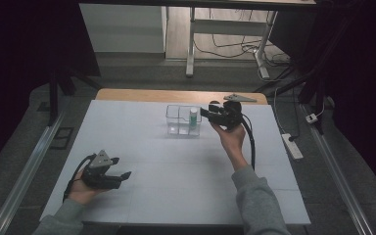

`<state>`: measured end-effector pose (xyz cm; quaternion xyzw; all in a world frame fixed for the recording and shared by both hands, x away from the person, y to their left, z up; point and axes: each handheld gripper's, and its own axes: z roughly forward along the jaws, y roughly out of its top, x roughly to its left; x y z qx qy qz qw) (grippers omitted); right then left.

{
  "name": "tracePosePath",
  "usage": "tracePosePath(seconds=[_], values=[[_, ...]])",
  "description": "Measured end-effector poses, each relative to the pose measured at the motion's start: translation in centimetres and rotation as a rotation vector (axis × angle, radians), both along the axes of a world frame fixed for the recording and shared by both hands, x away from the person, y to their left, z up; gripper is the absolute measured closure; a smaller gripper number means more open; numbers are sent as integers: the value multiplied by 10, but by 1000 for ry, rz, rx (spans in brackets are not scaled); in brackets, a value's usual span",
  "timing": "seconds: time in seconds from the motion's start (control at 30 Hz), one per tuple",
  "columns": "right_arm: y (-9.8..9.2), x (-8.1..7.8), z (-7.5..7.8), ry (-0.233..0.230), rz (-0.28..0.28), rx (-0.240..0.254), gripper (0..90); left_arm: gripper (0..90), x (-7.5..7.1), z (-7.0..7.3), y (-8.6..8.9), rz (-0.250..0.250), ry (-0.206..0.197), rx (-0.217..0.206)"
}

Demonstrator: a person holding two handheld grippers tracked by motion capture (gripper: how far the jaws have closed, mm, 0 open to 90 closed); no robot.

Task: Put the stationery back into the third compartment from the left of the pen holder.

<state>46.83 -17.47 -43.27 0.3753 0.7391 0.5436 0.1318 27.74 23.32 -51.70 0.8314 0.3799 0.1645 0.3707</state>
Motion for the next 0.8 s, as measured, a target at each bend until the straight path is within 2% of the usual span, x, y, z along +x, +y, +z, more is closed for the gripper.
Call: tracePosePath(seconds=[0.17,0.33,0.37,0.5,0.53,0.8], values=[[-13,-17,0,-3,27,-8,465,273,0,1,1,4,-2,-2],[-28,-32,-3,2,28,-16,461,273,0,0,1,8,0,-2],[-34,-40,-6,6,30,-32,457,272,0,0,1,9,-1,-4],[-49,-57,-10,13,43,-62,452,272,0,1,2,13,-3,-9],[-49,-57,-10,13,43,-62,452,272,0,1,2,14,-4,-9],[-78,-95,-21,20,74,-119,435,273,3,1,4,31,-3,-22]])
